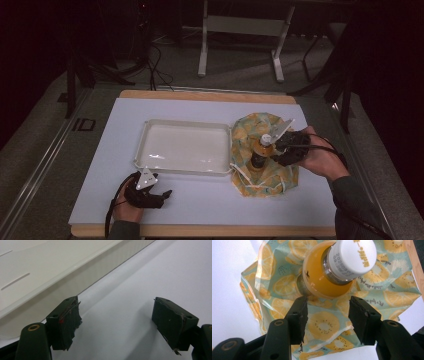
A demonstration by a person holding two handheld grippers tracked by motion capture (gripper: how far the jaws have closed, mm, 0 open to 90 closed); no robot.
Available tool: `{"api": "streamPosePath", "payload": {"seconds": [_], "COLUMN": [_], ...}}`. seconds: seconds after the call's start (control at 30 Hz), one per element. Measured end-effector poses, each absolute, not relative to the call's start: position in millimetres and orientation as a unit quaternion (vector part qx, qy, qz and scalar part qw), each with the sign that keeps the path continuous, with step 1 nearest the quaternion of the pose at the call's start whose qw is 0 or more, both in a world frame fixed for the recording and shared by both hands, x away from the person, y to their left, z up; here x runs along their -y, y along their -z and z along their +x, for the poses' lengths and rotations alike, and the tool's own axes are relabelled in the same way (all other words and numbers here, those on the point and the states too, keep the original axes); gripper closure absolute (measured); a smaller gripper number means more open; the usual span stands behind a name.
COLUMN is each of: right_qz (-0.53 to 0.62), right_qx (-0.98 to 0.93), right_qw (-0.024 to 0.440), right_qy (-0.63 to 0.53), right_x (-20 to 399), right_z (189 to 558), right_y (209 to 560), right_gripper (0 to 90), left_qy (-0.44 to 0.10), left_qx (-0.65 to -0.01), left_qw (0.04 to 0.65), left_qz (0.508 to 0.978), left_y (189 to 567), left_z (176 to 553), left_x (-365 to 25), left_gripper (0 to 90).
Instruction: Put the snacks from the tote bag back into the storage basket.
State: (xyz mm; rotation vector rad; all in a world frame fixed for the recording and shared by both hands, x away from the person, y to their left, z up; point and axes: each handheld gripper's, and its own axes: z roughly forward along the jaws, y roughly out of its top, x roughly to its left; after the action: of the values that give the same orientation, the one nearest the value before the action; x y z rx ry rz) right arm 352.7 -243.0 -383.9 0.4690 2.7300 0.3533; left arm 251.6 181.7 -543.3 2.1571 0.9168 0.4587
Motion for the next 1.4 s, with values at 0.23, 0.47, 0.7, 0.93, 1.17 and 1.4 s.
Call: {"api": "streamPosePath", "payload": {"seconds": [0.23, 0.47, 0.7, 0.93, 1.17, 1.4], "right_qz": [0.164, 0.157, 0.149, 0.146, 0.135, 0.119], "right_qx": [-0.966, -0.968, -0.971, -0.976, -0.980, -0.986], "right_qw": [0.163, 0.161, 0.157, 0.130, 0.119, 0.090], "right_qy": [-0.116, -0.108, -0.101, -0.092, -0.081, -0.068], "right_x": [238.1, 230.7, 220.0, 215.1, 207.7, 200.5], "right_z": [359.5, 364.5, 373.1, 384.0, 391.3, 398.8], "right_y": [379.0, 372.3, 366.2, 363.5, 358.9, 359.3], "right_gripper": [48.6, 48.0, 47.3, 46.7, 48.1, 52.9], "left_qy": [-0.179, -0.179, -0.178, -0.178, -0.177, -0.176], "left_qx": [-0.357, -0.357, -0.357, -0.355, -0.356, -0.355], "left_qw": [0.367, 0.367, 0.367, 0.365, 0.365, 0.364], "left_qz": [0.840, 0.840, 0.841, 0.842, 0.842, 0.843], "left_y": [543.3, 543.2, 543.2, 543.1, 543.3, 543.3], "left_z": [251.7, 251.7, 251.7, 251.8, 252.1, 252.1], "left_x": [-181.7, -181.6, -181.7, -181.9, -181.5, -181.5], "left_gripper": [22.6, 22.6, 22.6, 22.6, 22.6, 22.6]}}
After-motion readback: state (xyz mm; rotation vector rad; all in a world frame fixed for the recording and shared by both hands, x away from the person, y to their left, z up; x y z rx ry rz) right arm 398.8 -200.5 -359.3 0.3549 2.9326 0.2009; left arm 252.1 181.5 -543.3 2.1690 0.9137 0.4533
